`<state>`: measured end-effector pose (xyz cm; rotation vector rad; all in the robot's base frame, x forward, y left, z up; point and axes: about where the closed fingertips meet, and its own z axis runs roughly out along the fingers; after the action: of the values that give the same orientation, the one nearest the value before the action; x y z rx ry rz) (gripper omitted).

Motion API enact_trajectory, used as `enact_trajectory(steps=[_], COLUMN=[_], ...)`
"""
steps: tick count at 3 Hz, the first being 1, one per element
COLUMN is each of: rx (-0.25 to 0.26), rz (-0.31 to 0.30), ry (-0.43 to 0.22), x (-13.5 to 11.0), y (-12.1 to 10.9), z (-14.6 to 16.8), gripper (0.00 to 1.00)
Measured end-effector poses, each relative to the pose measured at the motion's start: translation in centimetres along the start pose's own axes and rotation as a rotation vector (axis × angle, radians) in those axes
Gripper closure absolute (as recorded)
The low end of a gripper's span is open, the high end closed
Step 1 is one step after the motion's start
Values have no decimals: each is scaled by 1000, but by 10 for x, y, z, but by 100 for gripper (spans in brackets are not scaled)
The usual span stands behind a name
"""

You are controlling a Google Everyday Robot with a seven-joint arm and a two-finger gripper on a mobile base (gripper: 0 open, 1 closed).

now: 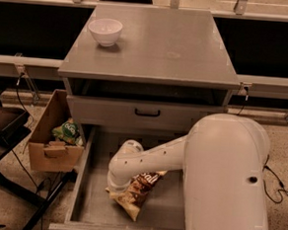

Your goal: Pick brown chip bag from middle drawer and place on counter

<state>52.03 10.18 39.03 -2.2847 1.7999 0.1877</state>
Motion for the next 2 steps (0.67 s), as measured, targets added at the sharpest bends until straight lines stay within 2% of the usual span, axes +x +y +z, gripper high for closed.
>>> enact_trajectory(steps=[1,2], rx=[0,0], rz=[0,0], ry=[0,0], x=[0,0], y=[0,0], z=[0,0], gripper=[62,39])
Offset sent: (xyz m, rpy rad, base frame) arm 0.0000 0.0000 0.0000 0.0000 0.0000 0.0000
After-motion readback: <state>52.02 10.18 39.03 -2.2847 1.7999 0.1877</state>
